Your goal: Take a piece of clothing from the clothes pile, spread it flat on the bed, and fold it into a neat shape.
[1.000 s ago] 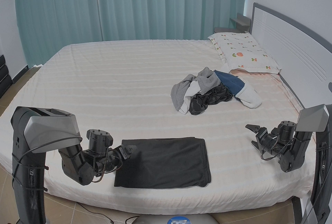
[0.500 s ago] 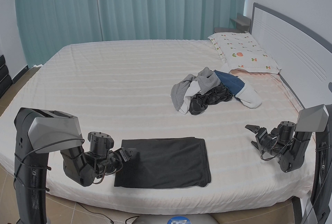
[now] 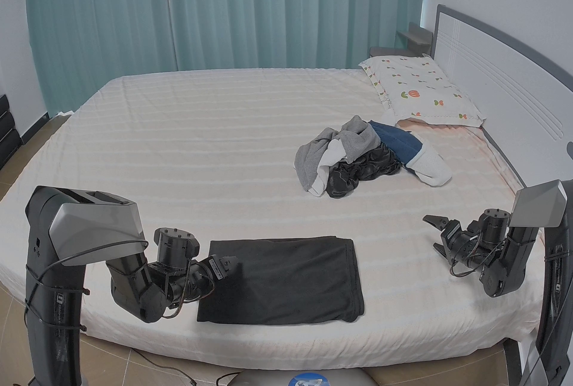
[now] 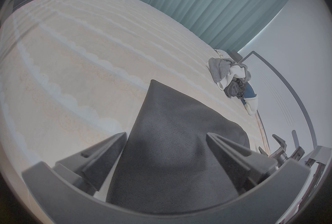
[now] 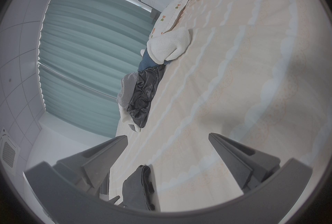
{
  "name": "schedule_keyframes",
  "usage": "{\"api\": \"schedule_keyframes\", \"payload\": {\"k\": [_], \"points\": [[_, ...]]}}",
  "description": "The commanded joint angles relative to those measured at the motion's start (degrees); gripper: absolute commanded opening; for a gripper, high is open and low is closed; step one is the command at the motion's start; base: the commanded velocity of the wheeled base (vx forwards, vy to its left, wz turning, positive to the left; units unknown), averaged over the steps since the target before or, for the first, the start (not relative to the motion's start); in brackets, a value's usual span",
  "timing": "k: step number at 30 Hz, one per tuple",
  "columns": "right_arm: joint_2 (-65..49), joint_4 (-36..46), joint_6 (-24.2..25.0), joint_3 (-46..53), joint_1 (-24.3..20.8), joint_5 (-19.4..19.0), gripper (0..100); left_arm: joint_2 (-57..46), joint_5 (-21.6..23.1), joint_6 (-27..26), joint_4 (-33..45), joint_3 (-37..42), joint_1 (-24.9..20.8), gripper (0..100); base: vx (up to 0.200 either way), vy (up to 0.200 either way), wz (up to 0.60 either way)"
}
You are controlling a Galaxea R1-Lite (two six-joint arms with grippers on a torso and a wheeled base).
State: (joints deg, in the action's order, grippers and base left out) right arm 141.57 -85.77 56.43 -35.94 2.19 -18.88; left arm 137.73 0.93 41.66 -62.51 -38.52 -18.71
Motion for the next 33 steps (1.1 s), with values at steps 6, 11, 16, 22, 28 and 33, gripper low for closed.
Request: {"api": "schedule_keyframes", "payload": {"k": [6,11,16,22,28,33], "points": [[0.02,-0.01,0.0,-0.01,0.0,-0.01,100,0.0,-0.05,0.44,-2.44,1.08,0.43,0,0.0,0.0,0.0],[0.02,-0.01,0.0,0.08,0.0,-0.01,100,-0.09,-0.05,0.44,-2.79,1.17,0.78,0,0.0,0.0,0.0],[0.11,-0.01,-0.27,0.08,0.0,-0.01,100,-0.18,-0.05,0.62,-2.79,1.08,1.31,0,0.0,0.0,0.0],[0.11,-0.01,-0.36,0.08,0.0,-0.01,100,-0.44,-0.14,3.34,-2.79,1.08,1.4,0,0.0,0.0,0.0],[0.11,-0.01,-0.36,0.08,0.0,-0.1,100,-0.44,-0.14,3.34,-2.79,1.43,1.4,0,0.0,0.2,0.0],[0.02,-0.01,-0.36,0.08,0.09,-0.1,100,-0.8,-0.14,3.43,-2.79,2.22,1.49,0,0.0,0.2,0.0]]}}
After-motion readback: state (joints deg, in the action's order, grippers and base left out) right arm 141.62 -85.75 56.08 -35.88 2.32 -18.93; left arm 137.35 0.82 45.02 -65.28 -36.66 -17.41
